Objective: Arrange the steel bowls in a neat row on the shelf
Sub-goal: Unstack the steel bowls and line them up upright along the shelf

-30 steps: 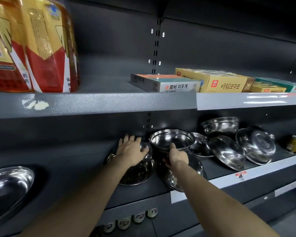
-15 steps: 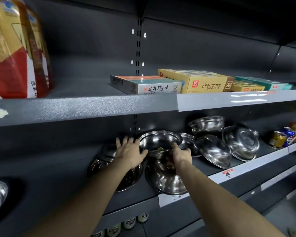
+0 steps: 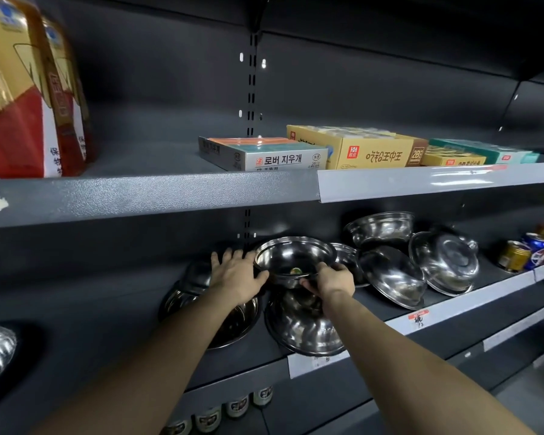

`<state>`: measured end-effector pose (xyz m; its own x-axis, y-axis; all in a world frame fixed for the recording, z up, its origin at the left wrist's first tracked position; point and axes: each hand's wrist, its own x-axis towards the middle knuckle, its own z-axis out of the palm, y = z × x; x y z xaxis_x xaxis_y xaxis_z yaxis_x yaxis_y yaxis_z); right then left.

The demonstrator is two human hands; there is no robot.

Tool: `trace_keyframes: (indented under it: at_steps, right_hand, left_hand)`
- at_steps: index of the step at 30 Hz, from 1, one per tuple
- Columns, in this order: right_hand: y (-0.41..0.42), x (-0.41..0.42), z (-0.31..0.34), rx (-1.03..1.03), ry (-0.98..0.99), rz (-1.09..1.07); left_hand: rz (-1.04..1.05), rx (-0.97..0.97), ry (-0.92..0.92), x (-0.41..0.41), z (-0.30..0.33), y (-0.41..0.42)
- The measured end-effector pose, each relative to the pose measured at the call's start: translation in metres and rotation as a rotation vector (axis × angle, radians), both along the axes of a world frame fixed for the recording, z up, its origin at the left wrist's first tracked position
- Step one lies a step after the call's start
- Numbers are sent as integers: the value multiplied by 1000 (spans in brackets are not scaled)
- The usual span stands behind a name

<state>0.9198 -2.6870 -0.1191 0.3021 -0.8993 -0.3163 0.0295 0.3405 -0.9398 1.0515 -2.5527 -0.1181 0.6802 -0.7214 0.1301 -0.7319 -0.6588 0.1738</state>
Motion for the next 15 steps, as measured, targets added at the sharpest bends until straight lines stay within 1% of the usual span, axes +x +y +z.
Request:
trace_keyframes:
  at_steps: [8,15]
  right_hand:
    - [9,-2,9,-36,-8,-3]
    - [44,16,28,-77,-114,28]
  left_hand:
    - [46,-23,-1,2,11,21]
    - [115,-44,-32,8,22,68]
